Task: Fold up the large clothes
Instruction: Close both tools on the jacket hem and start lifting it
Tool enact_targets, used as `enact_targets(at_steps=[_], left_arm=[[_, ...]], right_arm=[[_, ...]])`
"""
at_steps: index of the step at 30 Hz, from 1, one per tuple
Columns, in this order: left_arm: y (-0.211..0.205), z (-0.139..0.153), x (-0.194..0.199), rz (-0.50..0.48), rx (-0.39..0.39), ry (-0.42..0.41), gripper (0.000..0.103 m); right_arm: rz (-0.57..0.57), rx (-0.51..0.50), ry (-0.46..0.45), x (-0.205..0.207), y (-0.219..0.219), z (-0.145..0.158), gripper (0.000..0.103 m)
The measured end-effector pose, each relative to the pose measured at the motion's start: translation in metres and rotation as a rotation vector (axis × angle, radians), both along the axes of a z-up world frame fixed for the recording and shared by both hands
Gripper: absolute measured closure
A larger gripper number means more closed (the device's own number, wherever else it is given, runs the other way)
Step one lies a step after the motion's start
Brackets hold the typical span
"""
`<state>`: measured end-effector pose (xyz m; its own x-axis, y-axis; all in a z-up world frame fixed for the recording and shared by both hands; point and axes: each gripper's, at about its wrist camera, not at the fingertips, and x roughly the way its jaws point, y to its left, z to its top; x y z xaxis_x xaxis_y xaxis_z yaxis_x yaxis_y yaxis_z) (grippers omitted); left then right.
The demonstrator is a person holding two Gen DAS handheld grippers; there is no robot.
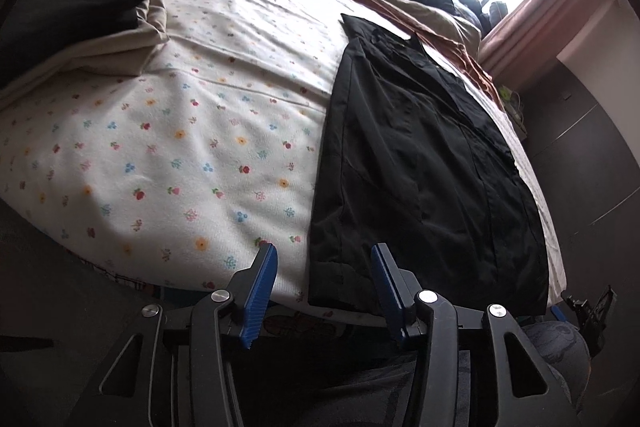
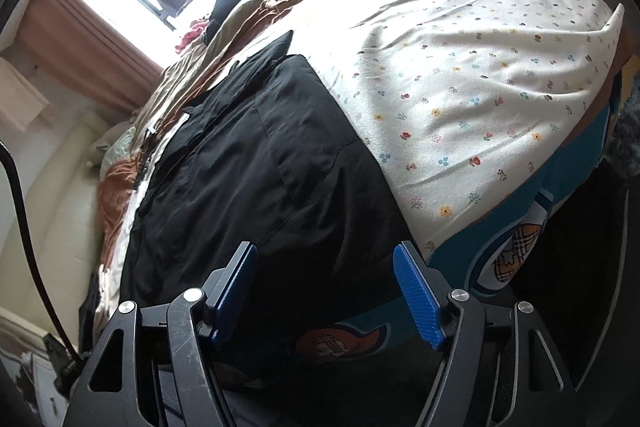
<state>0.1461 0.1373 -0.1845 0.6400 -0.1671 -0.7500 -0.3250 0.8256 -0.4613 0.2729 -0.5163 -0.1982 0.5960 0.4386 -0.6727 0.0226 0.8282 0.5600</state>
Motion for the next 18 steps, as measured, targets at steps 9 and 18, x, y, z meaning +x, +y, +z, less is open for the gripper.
enact_targets(at_steps=[9,18], left_arm=[[0.000,-0.021,0.027,-0.043,-0.035,0.049,0.053],[-0.003,-0.024,0.015,-0.073,-0.118,0.031,0.053]], right_arm=[[-0.019,0.039,0.020,0.030,-0.024,-0.021,0.033],[0.035,0.217,0.049,0.010,-0.034,-0.055,0.049]])
